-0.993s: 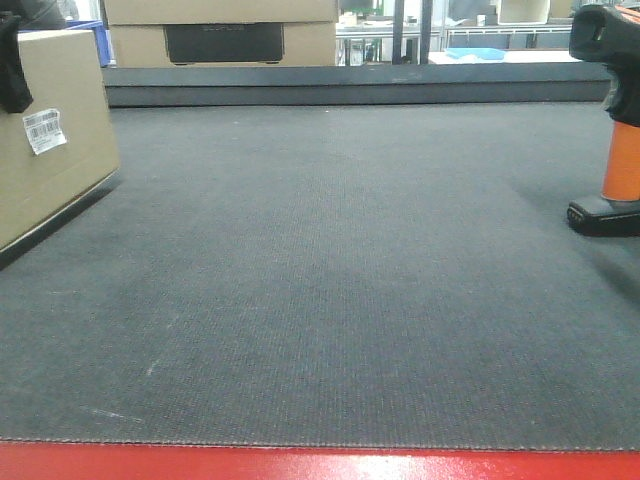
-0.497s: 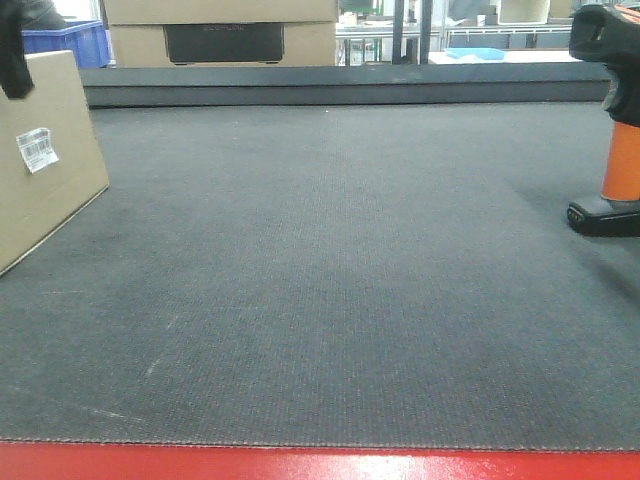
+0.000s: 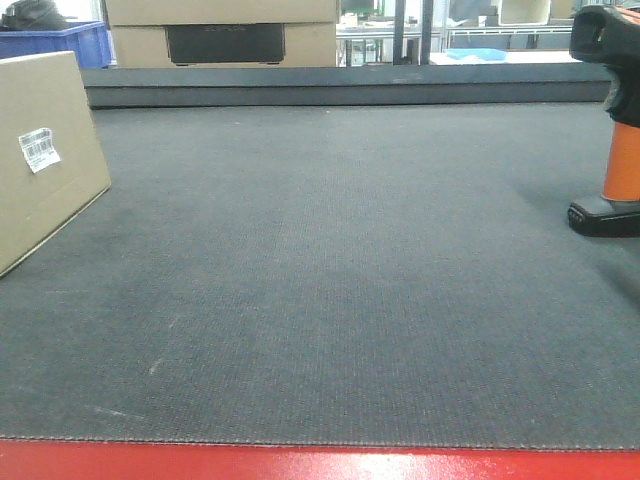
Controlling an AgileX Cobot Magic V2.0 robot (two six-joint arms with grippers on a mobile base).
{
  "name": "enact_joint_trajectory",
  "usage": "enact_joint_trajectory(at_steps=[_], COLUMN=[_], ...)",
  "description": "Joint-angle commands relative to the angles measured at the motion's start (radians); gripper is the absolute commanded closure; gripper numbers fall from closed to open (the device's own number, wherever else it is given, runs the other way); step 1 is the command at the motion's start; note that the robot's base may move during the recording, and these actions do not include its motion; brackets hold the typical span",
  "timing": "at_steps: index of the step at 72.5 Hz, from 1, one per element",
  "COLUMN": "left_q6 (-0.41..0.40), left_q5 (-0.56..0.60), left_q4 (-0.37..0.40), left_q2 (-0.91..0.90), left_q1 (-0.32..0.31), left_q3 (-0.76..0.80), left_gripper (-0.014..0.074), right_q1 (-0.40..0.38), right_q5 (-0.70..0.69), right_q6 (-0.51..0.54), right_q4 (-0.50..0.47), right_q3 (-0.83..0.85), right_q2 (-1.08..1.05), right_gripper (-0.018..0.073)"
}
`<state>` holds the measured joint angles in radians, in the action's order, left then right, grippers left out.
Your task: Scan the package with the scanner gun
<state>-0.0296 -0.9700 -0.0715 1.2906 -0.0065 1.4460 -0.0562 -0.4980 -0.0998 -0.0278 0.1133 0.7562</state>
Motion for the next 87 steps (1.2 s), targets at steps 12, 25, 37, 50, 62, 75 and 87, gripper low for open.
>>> enact_joint_trajectory(at_steps=[12,25,37,50,62,75,87], left_q6=[-0.015,-0.015,-0.015,-0.015,-0.015,-0.015,-0.015], left_q5=[0.259,0.378,0.438,0.413,0.337,0.5,0.776], left_q4=[0.015,0.015,0.015,0.004,-0.003,-0.001,0.051], left_q2=[-0.158,-0.281,-0.434,-0.586,-0.635,-0.693,-0.843], left_q1=[0.0,0.0,0.0,0.0,0.0,0.0,0.0], left_q3=[-0.239,-0.423,-0.556,-0.667,-0.687,-0.761,-0.928], left_gripper=[0.0188,0.0607,0.0707,0.0707,0.0707,0.0707,0.0707], right_q1=[0.0,0.0,0.0,0.0,0.0,0.0,0.0], right_q5=[0.399,0.603,0.661,0.825,0.896,0.917,0.943], right_q6=[0.005,0.005,0.005,0.005,0.005,0.005,0.005], right_q4=[0.004,0.004,0.004,0.004,0.004,0.002,0.0], right_q3=[0.102,0.171,0.177,0.216,0.28,0.285,0.285], right_q2=[-0.22,-0.293,-0.319,-0.383,-0.461,-0.541,-0.626], right_gripper=[0.0118,0.0378,0.0587,0.0728,0.0728,0.0728,0.0728])
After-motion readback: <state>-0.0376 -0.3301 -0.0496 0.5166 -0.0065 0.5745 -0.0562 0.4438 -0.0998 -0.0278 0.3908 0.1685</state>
